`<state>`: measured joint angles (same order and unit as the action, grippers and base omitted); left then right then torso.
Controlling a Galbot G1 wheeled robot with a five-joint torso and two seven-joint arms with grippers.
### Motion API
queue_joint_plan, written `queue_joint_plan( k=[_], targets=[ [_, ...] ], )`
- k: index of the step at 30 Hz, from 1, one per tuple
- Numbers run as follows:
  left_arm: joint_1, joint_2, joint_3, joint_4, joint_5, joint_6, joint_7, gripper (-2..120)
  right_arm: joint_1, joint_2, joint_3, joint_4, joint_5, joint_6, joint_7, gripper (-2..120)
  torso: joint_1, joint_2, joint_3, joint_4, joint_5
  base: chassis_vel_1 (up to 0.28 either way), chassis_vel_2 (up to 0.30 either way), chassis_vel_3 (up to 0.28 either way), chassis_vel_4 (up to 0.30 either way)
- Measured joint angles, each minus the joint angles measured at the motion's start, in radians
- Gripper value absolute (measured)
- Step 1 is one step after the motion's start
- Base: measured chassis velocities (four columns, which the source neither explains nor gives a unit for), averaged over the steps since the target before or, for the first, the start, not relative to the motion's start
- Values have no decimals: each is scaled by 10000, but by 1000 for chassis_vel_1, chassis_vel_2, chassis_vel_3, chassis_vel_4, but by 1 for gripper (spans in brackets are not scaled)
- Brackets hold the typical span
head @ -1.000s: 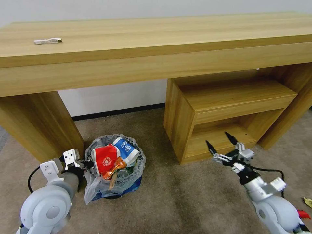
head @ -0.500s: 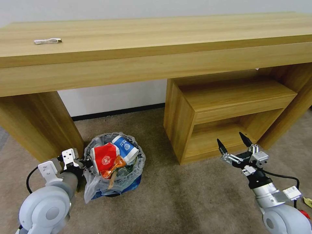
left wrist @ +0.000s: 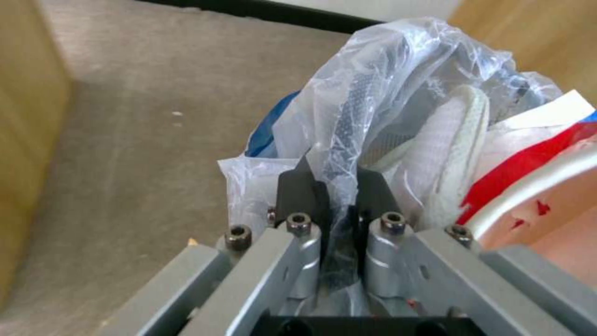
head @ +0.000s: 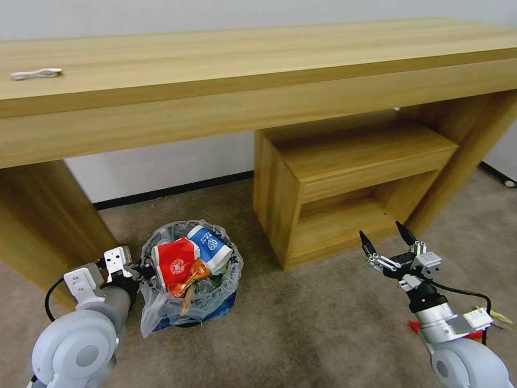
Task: Pick up the trash bin and place the garbage on the floor into it.
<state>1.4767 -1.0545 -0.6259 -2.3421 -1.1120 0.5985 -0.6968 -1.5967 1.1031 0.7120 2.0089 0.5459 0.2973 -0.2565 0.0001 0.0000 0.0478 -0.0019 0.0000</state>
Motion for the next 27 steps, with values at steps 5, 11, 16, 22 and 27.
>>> queue_joint_plan(
  k=[5, 11, 16, 22, 27],
  targets=[
    [-14, 31, 1, 18, -24, -6, 29, 3, 161, 72, 325, -293, -93, 0, -18, 100, 0, 0, 0, 0, 0, -104, -105, -127, -108],
    [-14, 58, -19, 18, -62, -17, 47, 3, 291, 35, 663, -616, -101, 2, -12, 100, 1, 0, 0, 0, 1, -119, -123, -123, -129],
    [-24, 58, -5, 18, -67, -17, 62, 3, 334, 54, 797, -685, -81, 6, 13, 100, 0, 0, 0, -1, 0, -133, -132, -132, -126],
    [-27, 58, 3, 18, -68, -17, 73, 3, 333, 52, 833, -708, -59, 28, 23, 100, 1, 0, 1, -1, 1, -121, -130, -128, -129],
    [-19, 57, 3, 17, -68, -18, 73, 3, 333, 62, 808, -715, -57, 48, 24, 100, 0, 0, 0, 0, 0, -126, -128, -126, -128]
  ],
)
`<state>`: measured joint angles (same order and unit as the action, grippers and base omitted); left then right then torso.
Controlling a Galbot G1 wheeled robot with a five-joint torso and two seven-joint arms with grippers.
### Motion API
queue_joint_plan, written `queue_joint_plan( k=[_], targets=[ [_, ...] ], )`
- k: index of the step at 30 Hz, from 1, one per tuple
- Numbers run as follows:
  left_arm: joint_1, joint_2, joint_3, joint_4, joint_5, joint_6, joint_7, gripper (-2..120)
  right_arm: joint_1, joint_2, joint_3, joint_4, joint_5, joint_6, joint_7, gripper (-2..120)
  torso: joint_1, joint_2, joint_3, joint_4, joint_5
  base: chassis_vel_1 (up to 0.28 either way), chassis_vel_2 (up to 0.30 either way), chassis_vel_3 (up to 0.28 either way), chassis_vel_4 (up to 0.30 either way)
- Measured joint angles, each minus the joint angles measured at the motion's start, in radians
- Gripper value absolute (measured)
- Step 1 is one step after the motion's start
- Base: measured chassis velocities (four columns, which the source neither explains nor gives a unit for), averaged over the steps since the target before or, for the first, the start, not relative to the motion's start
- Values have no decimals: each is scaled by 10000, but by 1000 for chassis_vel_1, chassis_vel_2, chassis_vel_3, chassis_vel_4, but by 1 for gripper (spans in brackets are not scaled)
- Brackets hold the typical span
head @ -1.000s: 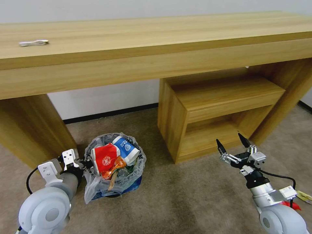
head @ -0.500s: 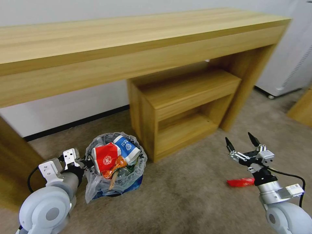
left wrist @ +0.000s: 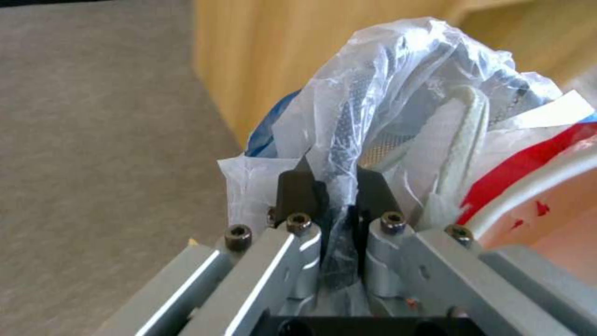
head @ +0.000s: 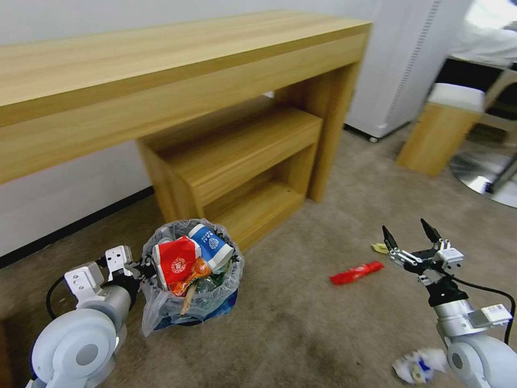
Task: Pick up the trash bin and place the garbage on the floor into it.
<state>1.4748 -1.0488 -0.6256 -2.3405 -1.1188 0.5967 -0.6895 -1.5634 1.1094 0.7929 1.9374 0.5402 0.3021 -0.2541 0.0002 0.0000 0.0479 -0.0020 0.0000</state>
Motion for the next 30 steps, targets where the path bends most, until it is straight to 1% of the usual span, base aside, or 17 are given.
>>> queue_joint_plan(
  k=[14, 18, 21, 26, 30],
  targets=[
    [50, -30, 47, -24, 45, 0, 0, 3, 39, -6, -99, -2, 28, 25, -6, 100, 1, 0, 0, 0, 0, -127, -126, -119, -120],
    [50, -32, 56, -26, 58, 0, 0, 3, 38, -6, -109, 0, 32, 29, -9, 100, 0, 0, 0, -3, 0, -107, -100, -107, -120],
    [50, -30, 57, -31, 58, 0, 1, 3, 39, -6, -117, 5, 34, 31, -15, 100, 0, 0, 0, -3, 0, -46, -50, -63, -73],
    [60, -29, 56, -36, 75, 10, 14, 3, 45, -4, -151, 18, 34, 35, -23, 100, 1, 0, 0, 5, 0, -2, -8, -11, -3],
    [55, -35, 59, -34, 82, 12, 22, 3, 64, -7, -167, 32, 38, 35, -24, 100, 0, 0, 0, 3, 0, 0, 0, 0, 0]
  ],
)
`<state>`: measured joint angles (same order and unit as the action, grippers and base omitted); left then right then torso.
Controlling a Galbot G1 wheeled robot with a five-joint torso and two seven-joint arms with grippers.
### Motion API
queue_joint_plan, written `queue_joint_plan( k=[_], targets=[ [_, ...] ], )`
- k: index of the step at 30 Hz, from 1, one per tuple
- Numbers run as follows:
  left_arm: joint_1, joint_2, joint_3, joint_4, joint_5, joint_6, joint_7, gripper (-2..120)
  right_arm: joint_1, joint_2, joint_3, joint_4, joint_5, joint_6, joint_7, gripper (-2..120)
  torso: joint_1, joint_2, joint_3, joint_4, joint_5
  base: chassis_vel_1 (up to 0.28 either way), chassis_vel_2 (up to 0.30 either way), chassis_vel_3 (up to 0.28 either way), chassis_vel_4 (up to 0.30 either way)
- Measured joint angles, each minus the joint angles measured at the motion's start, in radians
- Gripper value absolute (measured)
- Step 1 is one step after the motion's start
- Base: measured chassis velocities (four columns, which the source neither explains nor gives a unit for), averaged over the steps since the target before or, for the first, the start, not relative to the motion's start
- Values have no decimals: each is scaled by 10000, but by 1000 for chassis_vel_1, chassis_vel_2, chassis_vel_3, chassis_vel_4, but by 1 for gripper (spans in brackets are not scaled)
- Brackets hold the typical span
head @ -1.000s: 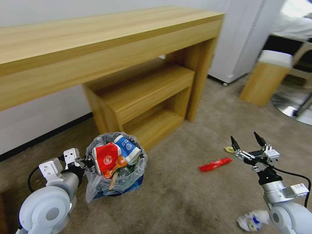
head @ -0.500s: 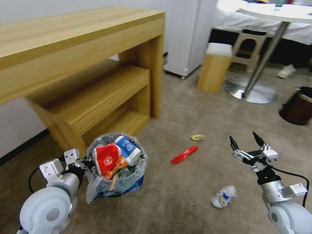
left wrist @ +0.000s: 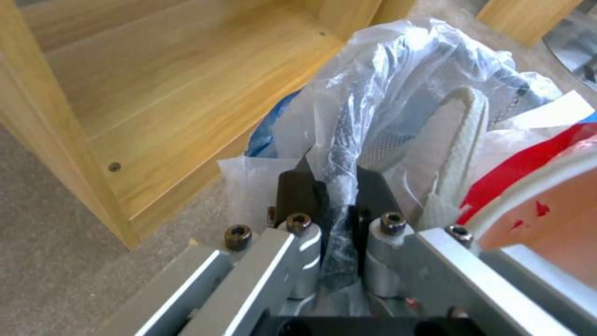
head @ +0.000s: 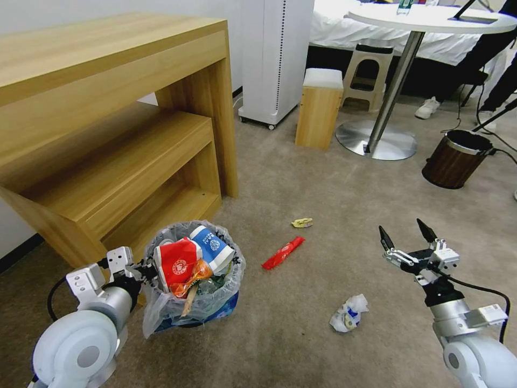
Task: Pick up the trash bin and place the garbage on the floor into it.
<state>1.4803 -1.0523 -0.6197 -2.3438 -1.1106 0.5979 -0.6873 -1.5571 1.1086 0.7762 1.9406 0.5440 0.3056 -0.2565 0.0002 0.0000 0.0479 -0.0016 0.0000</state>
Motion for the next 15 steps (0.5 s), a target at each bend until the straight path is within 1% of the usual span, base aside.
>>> queue_joint_plan(
  k=[7, 15],
  targets=[
    [-57, 0, 21, 45, -25, -55, -18, 3, 40, 11, -98, 2, 7, 12, 72, 100, 0, 0, 0, -6, 0, -6, -3, -8, -5],
    [-67, 12, 23, 92, -7, -107, -7, 3, 72, 14, -250, 42, 59, 14, 249, 100, 0, 0, 0, -2, 0, 0, 0, 0, 0]
  ],
)
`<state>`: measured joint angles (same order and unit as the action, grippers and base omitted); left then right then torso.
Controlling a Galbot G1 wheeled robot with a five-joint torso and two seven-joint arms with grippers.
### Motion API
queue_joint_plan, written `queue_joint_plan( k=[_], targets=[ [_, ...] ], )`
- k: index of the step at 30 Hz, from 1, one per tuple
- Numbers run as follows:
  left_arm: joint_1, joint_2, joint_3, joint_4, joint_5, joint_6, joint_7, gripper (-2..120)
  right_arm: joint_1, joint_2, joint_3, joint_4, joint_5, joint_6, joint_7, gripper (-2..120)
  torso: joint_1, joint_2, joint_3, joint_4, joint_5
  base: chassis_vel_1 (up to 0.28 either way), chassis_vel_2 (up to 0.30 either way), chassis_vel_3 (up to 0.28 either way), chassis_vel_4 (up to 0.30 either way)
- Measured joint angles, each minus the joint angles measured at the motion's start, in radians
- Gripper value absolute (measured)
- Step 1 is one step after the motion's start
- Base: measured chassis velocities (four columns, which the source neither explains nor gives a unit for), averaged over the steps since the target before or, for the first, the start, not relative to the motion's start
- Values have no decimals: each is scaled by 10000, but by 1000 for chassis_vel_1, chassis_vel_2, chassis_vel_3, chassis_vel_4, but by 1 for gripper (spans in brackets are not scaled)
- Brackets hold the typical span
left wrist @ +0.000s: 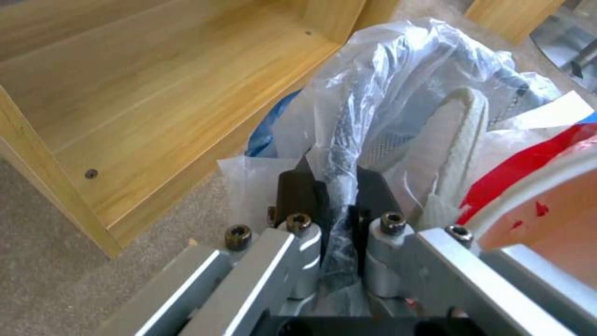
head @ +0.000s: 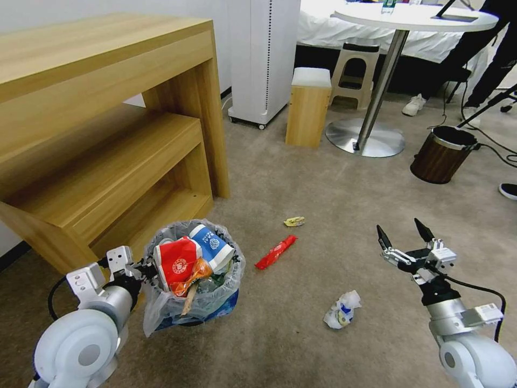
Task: Pick up the trash bin and place the garbage on the floor into it.
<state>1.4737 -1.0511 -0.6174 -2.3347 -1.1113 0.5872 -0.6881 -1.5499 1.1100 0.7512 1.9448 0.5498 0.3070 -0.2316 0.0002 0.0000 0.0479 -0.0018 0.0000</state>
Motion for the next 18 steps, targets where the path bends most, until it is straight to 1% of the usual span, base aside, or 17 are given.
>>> queue_joint_plan(
  k=[7, 10, 15, 16, 18],
  targets=[
    [50, 11, -28, -15, 46, -39, 8, 3, 32, 9, -123, 110, -25, 56, 110, 100, 0, 0, 0, 0, 0, 0, 0, 0, 0],
    [85, 13, -63, -48, 88, -76, 9, 3, -52, 3, -235, 125, -249, 28, 340, 100, 0, 0, 0, -1, 0, 0, 0, 0, 0],
    [135, 18, -96, -63, 168, -106, 8, 3, -155, 36, -377, 142, -382, 7, 442, 100, 0, 0, 0, -1, 0, 0, 0, 0, 0],
    [145, 18, -99, -68, 184, -108, 8, 3, -223, 47, -485, 105, -494, 15, 511, 100, 0, 0, 0, 0, -1, 0, 0, 0, 0],
    [154, 13, -99, -78, 198, -109, 8, 3, -397, 45, -843, -102, -825, -145, 1149, 100, 0, 0, 0, -1, -1, 0, 0, 0, 0]
  ],
)
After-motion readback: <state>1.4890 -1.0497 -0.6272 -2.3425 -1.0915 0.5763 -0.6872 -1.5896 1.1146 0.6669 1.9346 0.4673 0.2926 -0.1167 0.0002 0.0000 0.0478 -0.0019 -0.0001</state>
